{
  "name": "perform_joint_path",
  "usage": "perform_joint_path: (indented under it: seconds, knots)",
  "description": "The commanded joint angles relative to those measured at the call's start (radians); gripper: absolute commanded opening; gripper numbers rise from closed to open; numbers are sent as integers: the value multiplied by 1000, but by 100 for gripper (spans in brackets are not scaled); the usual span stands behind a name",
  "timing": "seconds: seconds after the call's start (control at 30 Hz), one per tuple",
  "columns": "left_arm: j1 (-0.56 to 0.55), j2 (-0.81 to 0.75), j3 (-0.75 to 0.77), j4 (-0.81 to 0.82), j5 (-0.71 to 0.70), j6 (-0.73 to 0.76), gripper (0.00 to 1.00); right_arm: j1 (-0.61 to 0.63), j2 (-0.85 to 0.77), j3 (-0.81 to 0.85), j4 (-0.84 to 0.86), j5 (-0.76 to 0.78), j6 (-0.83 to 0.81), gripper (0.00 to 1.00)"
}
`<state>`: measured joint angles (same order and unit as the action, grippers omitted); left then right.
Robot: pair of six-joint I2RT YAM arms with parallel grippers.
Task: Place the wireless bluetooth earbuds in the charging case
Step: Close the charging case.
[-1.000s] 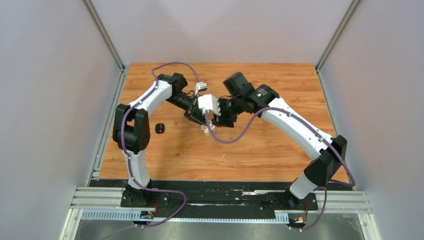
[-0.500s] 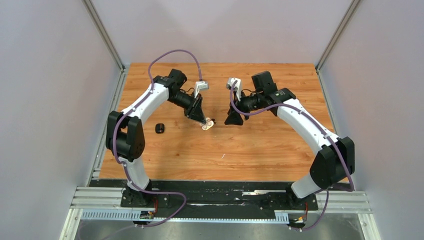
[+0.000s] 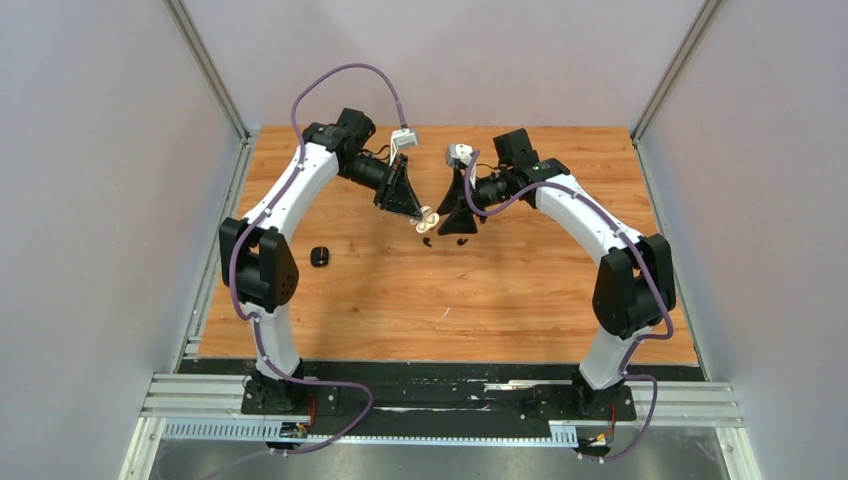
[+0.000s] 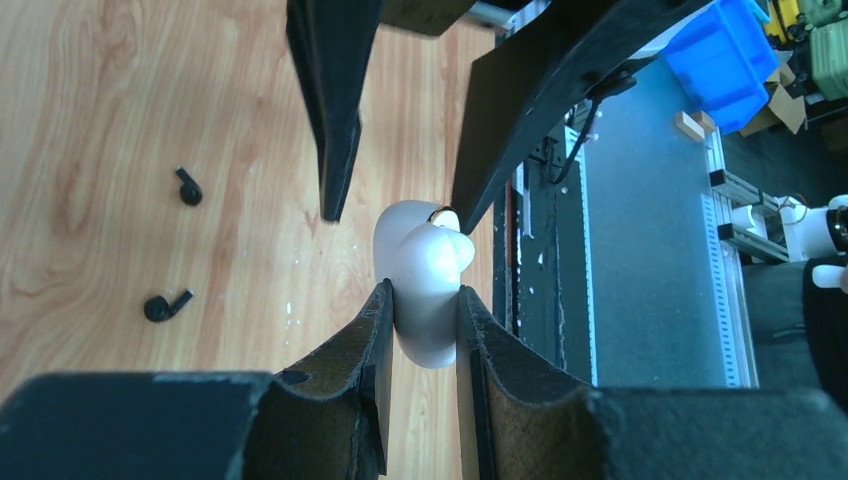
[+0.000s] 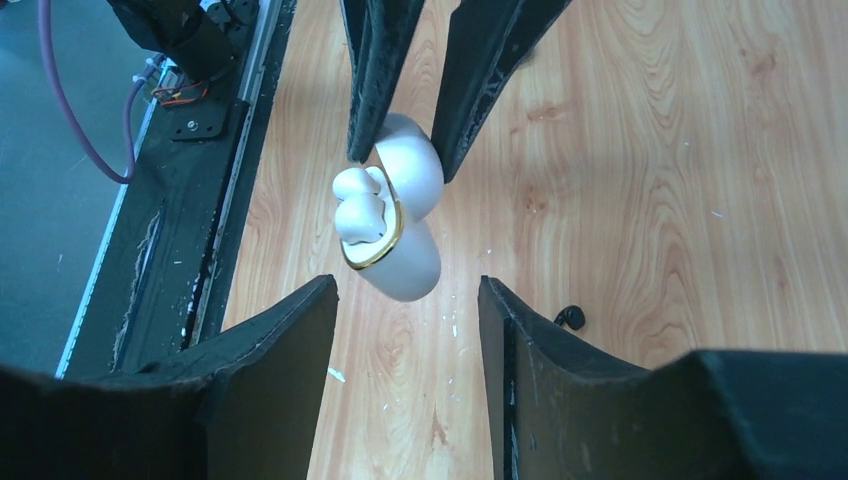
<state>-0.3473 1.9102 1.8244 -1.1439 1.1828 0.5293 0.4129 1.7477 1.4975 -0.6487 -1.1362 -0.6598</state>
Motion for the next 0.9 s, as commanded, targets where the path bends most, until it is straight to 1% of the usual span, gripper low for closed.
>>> perform_joint_path:
  seconds: [0.0,0.23,0.3,0.4,0.5,0.6,0.63,0.67,0.7,0.73,0.77,0.83,0.87]
  knots:
    - [-3,32,103,-144,79,119,0,16,25,50,20,-115,-60,53]
    - [-4,57,135,-132,58,81,0,34,23,51,21,-117,-56,45]
    - [-4,59,135,-107,42,60,0,40,24,49,27,-113,-41,41]
    - [-4,58,136,-77,43,38,0,41,28,42,51,-105,18,31]
    - [-4,52,132,-71,56,35,0,41,26,18,103,-87,86,10]
    - [-4,35,125,-68,69,27,0,40,27,-12,149,-64,159,4]
    - [-4,30,119,-68,71,26,8,40,28,-20,165,-56,196,3]
    - [-5,19,110,-65,69,22,14,38,28,-27,185,-50,235,2]
    - [-7,12,103,-57,66,22,23,35,30,-34,206,-52,274,2]
    - [-11,-4,88,-51,55,23,27,32,31,-40,234,-53,316,1]
    - [-13,-14,76,-32,49,22,35,27,35,-45,261,-52,362,0]
    - [-21,-50,33,30,26,3,43,14,48,-52,317,-50,465,0]
    - [-26,-82,-6,59,9,-10,45,7,55,-56,346,-52,513,0]
